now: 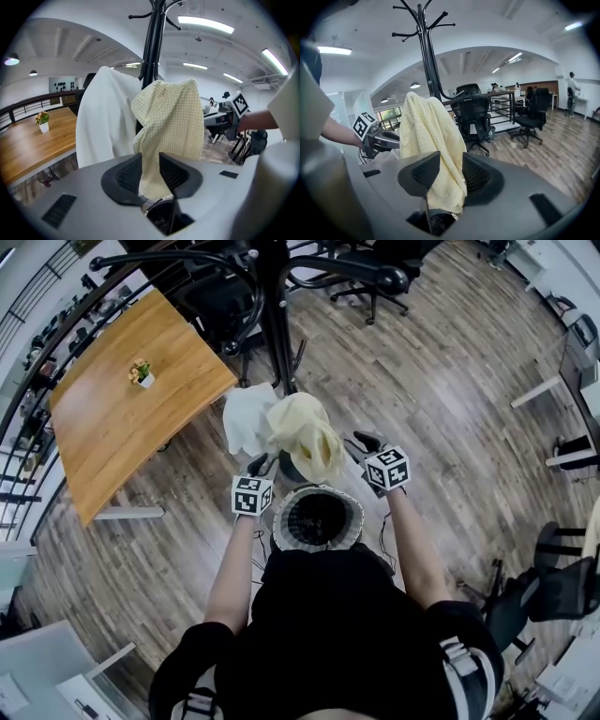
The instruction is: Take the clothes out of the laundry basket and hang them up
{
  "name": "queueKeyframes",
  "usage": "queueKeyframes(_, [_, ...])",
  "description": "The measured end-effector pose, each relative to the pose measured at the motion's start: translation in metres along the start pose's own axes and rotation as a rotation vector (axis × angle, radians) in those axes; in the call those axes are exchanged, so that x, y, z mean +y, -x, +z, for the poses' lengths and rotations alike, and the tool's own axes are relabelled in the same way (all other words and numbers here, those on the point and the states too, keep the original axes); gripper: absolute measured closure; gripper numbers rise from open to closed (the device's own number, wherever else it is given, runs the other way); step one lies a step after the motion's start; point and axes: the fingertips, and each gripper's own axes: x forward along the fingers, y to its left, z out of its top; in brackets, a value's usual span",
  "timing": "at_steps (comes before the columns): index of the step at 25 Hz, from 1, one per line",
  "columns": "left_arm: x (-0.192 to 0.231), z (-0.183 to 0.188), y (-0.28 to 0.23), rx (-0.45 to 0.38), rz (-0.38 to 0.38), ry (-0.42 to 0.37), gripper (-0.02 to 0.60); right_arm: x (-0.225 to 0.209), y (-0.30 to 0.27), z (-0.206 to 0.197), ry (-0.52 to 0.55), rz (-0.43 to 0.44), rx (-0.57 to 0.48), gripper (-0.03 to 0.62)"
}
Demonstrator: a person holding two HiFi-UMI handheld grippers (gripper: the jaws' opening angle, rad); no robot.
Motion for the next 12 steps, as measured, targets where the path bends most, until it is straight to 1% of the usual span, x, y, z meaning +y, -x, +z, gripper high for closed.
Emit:
queueKeyframes(2, [0.004,0.003,0.006,-0.022,0.002,0.029,0.471,0.006,0.004,-0.005,-0.005,-0.006,0.001,0.451])
queueKeyframes(5, [0.008,0.006,0.015,-0.047,-0.002,0.04,0.471,0.012,0.01,-0.014,-0.011,-0.027,0.002,0.479])
queueKeyframes(8, [0.008,0.007,0.025,-0.065,-0.028,0.045,0.471,0.018,0.018,-0.023,-0.027,-0.055,-0.001,0.494])
queueKeyframes(12, [0.009,0.006,0.041,-0.068,-0.074,0.038,0.476,0.034,0.028,-0.029,-0.036,-0.094,-0.01,0.521])
